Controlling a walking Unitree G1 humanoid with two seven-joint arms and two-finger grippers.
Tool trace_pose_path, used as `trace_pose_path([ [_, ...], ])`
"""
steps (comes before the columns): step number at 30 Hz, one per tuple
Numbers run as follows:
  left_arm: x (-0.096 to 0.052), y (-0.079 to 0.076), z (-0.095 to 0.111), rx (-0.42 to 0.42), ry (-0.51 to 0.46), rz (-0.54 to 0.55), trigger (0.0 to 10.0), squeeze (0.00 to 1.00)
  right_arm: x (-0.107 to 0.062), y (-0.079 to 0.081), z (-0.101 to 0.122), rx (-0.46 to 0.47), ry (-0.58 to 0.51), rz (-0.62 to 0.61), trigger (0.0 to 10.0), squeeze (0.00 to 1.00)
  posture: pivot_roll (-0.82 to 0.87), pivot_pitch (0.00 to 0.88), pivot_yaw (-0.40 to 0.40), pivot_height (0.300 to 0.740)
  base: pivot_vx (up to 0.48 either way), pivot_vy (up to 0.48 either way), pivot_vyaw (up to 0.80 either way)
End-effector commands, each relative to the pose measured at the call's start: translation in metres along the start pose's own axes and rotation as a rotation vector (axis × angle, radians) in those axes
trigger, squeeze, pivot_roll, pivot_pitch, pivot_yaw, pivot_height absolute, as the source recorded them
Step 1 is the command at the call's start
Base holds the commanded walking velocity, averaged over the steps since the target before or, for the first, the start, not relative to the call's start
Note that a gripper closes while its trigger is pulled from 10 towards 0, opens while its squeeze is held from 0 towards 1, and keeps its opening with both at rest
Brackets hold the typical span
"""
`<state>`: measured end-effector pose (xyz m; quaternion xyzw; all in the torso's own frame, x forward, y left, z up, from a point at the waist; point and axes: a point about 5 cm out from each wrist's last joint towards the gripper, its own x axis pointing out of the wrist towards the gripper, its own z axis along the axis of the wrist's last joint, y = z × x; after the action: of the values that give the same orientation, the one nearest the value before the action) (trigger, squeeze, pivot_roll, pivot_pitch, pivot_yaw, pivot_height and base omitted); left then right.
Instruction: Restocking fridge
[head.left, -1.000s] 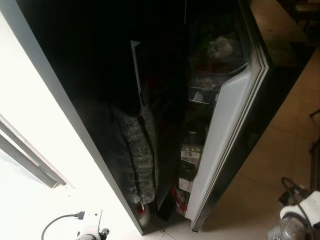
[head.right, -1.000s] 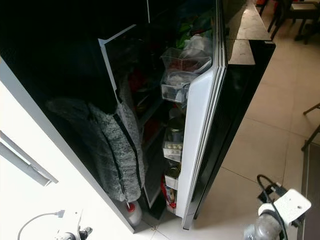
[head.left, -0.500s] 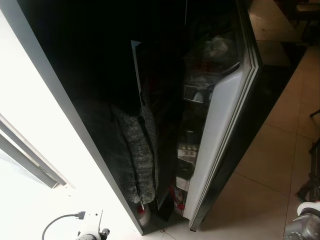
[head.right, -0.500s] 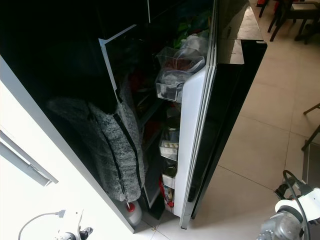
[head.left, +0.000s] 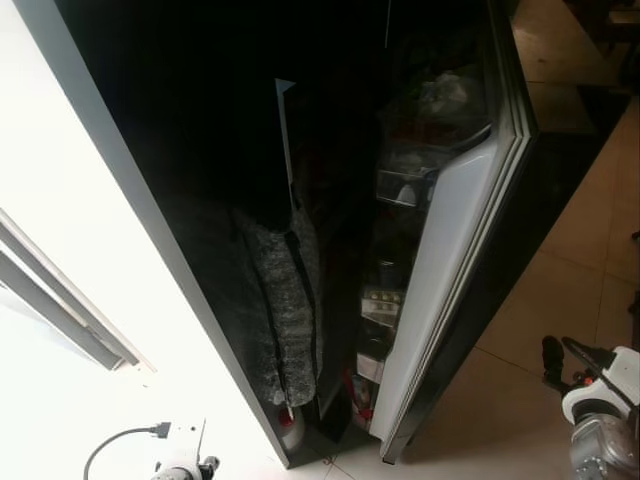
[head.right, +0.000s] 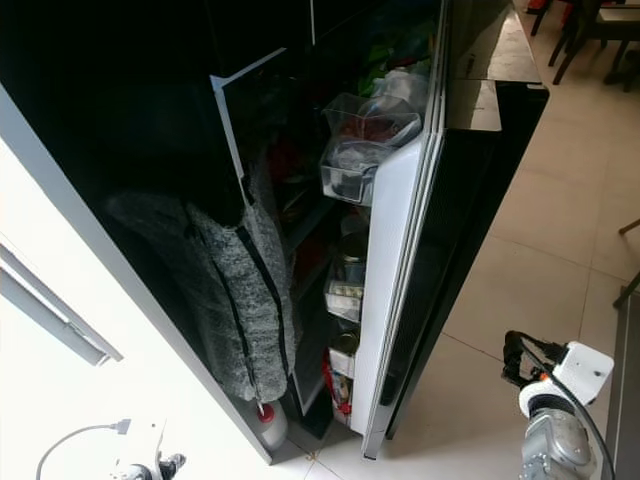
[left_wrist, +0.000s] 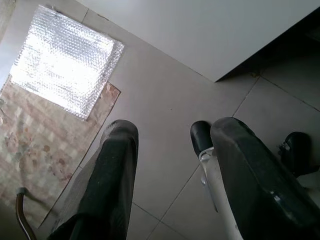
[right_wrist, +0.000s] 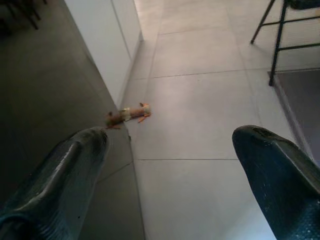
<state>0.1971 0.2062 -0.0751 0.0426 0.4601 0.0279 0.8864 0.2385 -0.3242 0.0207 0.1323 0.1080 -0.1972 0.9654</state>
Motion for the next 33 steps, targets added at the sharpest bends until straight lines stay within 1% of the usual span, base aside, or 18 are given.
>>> trace_pose_path([
  [1, -0.001, 0.006, -0.003, 0.015, 0.017, 0.017, 10.0, 0.00, 0.005, 0.007, 0.006, 0.027, -0.001, 0.057, 10.0, 0.00, -0.23, 0.027, 0.063, 0.740, 0.000, 0.000, 0.00],
  [2, -0.001, 0.006, -0.003, 0.016, 0.017, 0.017, 10.0, 0.00, 0.005, 0.010, 0.004, 0.022, 0.017, 0.076, 10.0, 0.00, -0.23, 0.028, 0.063, 0.740, 0.000, 0.000, 0.00],
  [3, -0.001, 0.006, -0.003, 0.016, 0.017, 0.018, 10.0, 0.00, 0.006, 0.018, -0.001, -0.015, 0.056, 0.132, 10.0, 0.00, -0.23, 0.027, 0.063, 0.740, 0.000, 0.000, 0.00],
  [5, -0.001, 0.006, -0.003, 0.016, 0.017, 0.019, 10.0, 0.00, 0.006, 0.022, -0.003, -0.031, 0.070, 0.161, 10.0, 0.00, -0.23, 0.026, 0.063, 0.740, 0.000, 0.000, 0.00],
  [6, -0.001, 0.006, -0.003, 0.017, 0.017, 0.019, 10.0, 0.00, 0.006, 0.028, -0.006, -0.035, 0.082, 0.201, 10.0, 0.00, -0.23, 0.026, 0.063, 0.740, 0.000, 0.000, 0.00],
  [8, -0.001, 0.006, -0.003, 0.018, 0.017, 0.019, 10.0, 0.00, 0.006, 0.035, -0.006, -0.028, 0.075, 0.239, 10.0, 0.00, -0.22, 0.024, 0.063, 0.740, 0.000, 0.000, 0.00],
  [13, -0.001, 0.007, -0.003, 0.020, 0.016, 0.019, 10.0, 0.00, 0.007, 0.040, -0.006, -0.021, 0.071, 0.253, 10.0, 0.00, -0.22, 0.020, 0.065, 0.740, 0.000, 0.000, 0.00],
  [21, -0.001, 0.007, -0.003, 0.025, 0.015, 0.017, 10.0, 0.00, 0.008, 0.051, -0.005, -0.009, 0.071, 0.321, 10.0, 0.00, -0.22, 0.023, 0.065, 0.740, 0.000, 0.000, 0.00],
  [26, -0.001, 0.006, -0.003, 0.026, 0.015, 0.017, 10.0, 0.00, 0.010, 0.057, -0.004, -0.018, 0.071, 0.342, 10.0, 0.00, -0.22, 0.023, 0.065, 0.740, 0.000, 0.000, 0.00],
  [27, -0.001, 0.006, -0.003, 0.027, 0.016, 0.016, 10.0, 0.00, 0.011, 0.063, -0.004, -0.018, 0.070, 0.366, 10.0, 0.00, -0.22, 0.023, 0.065, 0.740, 0.000, 0.000, 0.00],
  [29, -0.001, 0.006, -0.003, 0.028, 0.016, 0.015, 10.0, 0.00, 0.011, 0.066, -0.004, -0.018, 0.070, 0.383, 10.0, 0.00, -0.22, 0.023, 0.064, 0.740, 0.000, 0.000, 0.00],
  [30, -0.001, 0.006, -0.003, 0.028, 0.016, 0.015, 10.0, 0.00, 0.012, 0.071, -0.003, -0.020, 0.071, 0.399, 10.0, 0.00, -0.22, 0.023, 0.063, 0.740, 0.000, 0.000, 0.00],
  [33, -0.001, 0.006, -0.003, 0.028, 0.017, 0.014, 10.0, 0.00, 0.013, 0.075, -0.004, -0.032, 0.075, 0.401, 10.0, 0.00, -0.22, 0.022, 0.063, 0.740, 0.000, 0.000, 0.00],
])
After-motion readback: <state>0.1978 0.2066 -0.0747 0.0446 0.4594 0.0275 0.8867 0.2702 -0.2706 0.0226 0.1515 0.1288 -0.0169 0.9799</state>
